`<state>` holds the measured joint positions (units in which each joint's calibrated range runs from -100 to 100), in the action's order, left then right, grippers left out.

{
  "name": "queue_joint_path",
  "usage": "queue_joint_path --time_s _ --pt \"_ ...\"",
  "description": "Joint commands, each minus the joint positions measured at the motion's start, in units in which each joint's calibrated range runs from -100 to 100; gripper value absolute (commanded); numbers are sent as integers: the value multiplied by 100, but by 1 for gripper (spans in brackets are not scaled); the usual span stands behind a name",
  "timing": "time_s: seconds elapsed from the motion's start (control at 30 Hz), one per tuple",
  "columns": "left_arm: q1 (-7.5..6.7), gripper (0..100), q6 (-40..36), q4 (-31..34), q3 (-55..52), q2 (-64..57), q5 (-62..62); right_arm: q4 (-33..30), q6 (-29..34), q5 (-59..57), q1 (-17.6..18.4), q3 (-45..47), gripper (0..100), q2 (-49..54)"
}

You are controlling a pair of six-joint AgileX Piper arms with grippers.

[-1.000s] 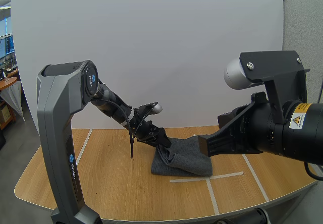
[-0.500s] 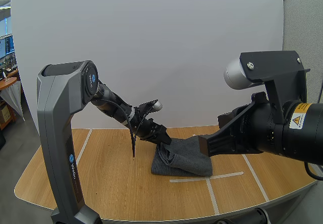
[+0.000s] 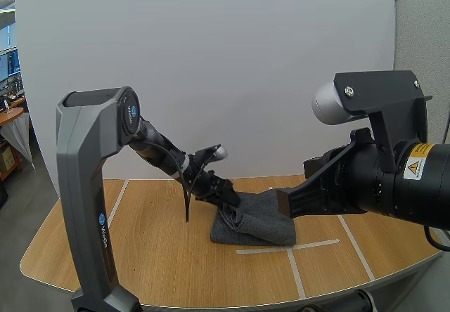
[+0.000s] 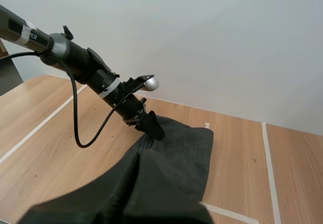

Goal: Fold the towel

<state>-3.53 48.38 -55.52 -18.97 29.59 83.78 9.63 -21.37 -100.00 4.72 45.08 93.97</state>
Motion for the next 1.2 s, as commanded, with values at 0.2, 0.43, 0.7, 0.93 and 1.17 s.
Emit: queue_joint_path --time_s 0.2,0.43,0.7,0.93,1.17 --pt "-99 84 -61 33 10 93 210 -36 11 0 -26 19 0 51" --pt "-67 31 -161 84 317 77 1078 -36 11 0 -26 19 0 51" --pt "-67 0 -317 230 375 20 1104 -36 11 0 -26 19 0 51" --pt "-67 0 -715 612 976 -7 1282 -36 11 0 -26 19 0 51" --pt "-67 0 -884 691 1514 -7 1534 -36 11 0 -26 19 0 51"
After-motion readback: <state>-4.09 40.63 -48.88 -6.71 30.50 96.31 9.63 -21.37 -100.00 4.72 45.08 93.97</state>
